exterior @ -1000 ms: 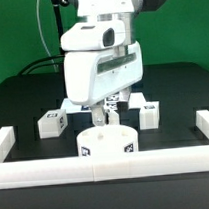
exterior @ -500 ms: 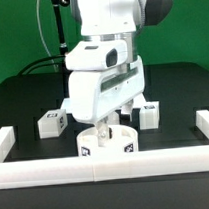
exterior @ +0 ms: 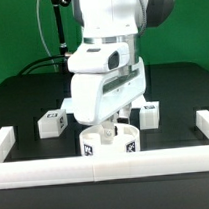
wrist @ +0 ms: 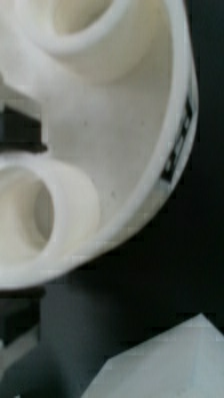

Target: Assemble stool

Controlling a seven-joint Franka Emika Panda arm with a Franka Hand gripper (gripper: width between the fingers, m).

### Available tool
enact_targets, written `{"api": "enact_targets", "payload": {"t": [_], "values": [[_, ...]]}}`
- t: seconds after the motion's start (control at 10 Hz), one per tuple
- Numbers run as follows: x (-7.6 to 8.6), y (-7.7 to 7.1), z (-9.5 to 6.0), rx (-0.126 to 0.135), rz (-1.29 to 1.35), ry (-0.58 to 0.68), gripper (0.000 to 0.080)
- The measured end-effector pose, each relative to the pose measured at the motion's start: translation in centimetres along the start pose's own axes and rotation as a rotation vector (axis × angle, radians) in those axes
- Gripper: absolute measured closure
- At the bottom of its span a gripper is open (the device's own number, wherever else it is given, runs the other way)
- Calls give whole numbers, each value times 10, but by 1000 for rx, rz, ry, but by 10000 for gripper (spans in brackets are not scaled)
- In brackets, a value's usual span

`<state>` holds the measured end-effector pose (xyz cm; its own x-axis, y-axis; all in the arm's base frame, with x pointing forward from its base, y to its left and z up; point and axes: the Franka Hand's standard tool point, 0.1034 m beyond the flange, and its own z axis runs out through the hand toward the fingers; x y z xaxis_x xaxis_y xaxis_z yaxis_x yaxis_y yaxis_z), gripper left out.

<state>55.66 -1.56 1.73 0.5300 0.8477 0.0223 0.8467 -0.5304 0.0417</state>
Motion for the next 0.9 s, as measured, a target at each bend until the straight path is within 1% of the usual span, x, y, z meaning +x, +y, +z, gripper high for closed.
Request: {"api": "enact_targets", "payload": {"t": [0.6, 0.7, 0.8, 0.9], "values": [[1, -1, 0, 0, -5, 0, 479], [12, -3, -1, -1, -55, 0, 479], [32, -7, -2, 0, -61, 8, 479], [55, -13, -4, -6, -75, 19, 479]]}}
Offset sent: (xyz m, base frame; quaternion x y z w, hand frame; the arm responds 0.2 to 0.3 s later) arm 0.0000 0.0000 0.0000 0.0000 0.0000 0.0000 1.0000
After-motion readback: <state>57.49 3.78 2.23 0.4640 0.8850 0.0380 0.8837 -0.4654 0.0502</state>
